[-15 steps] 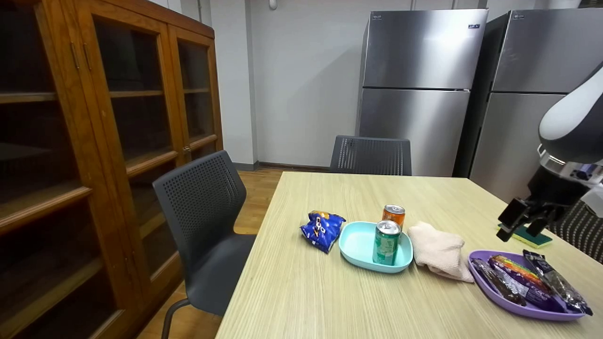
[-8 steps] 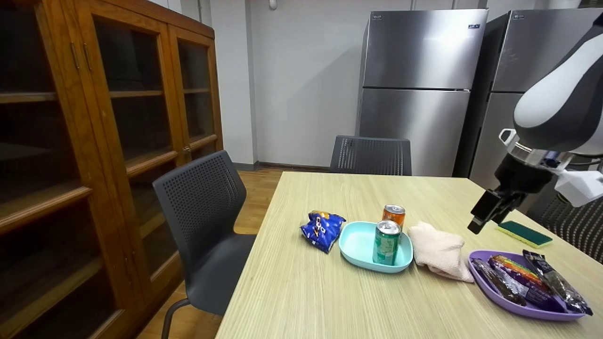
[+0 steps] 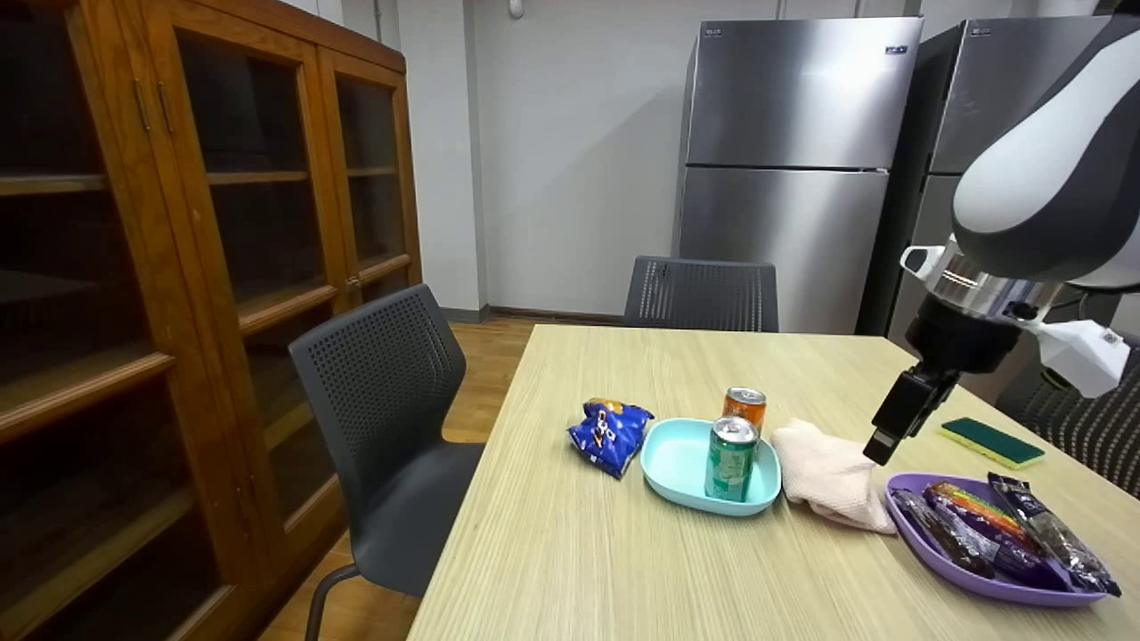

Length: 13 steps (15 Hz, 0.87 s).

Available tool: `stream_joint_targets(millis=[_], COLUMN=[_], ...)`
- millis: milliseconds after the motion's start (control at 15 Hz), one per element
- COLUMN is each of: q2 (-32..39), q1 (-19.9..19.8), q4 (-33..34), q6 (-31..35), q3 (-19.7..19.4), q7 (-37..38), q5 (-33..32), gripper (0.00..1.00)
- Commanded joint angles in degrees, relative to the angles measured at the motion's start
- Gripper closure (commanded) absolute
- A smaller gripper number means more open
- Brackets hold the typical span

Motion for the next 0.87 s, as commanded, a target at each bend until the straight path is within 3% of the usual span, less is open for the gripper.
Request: stream_joint_targets(millis=[0,333,400,467,800], q2=[-5.93,-10.13,-10.06,-5.68,-7.39], q1=[-3.26,-3.68,-2.07,-2.16,-1.9], q4=[-4.36,-7.84,-5.41,-5.64,-5.38], q6=[-1.53,-0.65,-2.82,-0.3,-0.91], q3=[6.41,13.58,13.09,10.65,11.9], q7=[-0.07,2.79,3.98,1.39,2.68], q5=[3.29,9.88,10.3,8.38,9.13], gripper=[0.0,0.0,0.0,0.0,0.0])
